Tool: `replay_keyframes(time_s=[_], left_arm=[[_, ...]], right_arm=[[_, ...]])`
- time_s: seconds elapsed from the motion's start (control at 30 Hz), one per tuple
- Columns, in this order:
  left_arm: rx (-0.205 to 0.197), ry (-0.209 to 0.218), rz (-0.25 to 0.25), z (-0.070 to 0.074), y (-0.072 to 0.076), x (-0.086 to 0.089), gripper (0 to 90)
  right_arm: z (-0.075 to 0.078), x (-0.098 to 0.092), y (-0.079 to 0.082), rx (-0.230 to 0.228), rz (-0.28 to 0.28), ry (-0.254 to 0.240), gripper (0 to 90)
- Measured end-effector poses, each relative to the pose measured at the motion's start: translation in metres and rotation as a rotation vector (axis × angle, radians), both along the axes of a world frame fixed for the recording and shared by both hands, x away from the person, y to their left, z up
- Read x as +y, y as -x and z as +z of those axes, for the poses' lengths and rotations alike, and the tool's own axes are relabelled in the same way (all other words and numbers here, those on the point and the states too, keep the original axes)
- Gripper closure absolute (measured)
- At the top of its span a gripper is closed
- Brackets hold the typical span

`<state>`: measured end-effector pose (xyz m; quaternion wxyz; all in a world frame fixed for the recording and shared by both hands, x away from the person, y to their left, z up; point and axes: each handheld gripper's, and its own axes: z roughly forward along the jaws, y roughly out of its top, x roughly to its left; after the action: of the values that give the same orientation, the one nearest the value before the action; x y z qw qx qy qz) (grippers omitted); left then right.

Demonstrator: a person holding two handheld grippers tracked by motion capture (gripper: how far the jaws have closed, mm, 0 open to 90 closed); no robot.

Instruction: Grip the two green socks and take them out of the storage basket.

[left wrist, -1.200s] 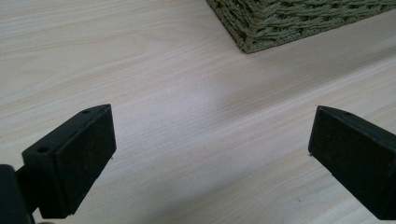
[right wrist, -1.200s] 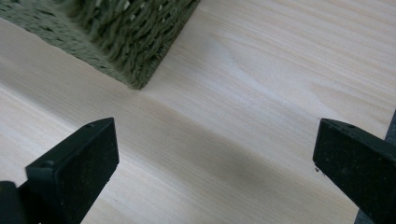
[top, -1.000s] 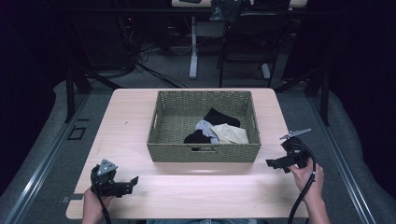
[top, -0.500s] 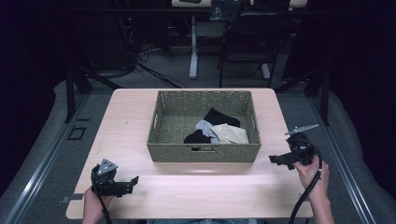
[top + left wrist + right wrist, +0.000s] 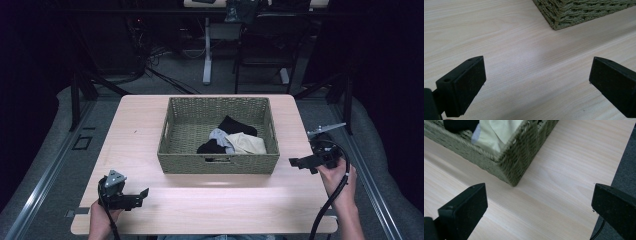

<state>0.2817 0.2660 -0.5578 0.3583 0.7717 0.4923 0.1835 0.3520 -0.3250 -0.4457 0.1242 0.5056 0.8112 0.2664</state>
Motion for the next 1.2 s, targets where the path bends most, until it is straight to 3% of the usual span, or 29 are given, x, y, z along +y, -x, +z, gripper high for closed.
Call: replay_keyframes(time_s=[0.23, 0.57, 0.83, 1.2], left_arm=[[0.0, 0.002, -0.001, 0.0, 0.0, 0.0, 0.8], [0.0, 0.002, -0.002, 0.0, 0.0, 0.0, 0.8], [0.0, 0.003, -0.003, 0.0, 0.0, 0.0, 0.9], [0.001, 0.004, -0.002, 0.0, 0.0, 0.0, 0.9]], right_arm=[[0.028, 0.013, -0.013, -0.023, 0.033, 0.015, 0.1], [0.052, 0.044, -0.04, -0.022, 0.083, 0.028, 0.0], [0.057, 0.071, -0.059, -0.008, 0.122, 0.047, 0.0], [0.048, 0.106, -0.089, 0.024, 0.151, 0.071, 0.0]])
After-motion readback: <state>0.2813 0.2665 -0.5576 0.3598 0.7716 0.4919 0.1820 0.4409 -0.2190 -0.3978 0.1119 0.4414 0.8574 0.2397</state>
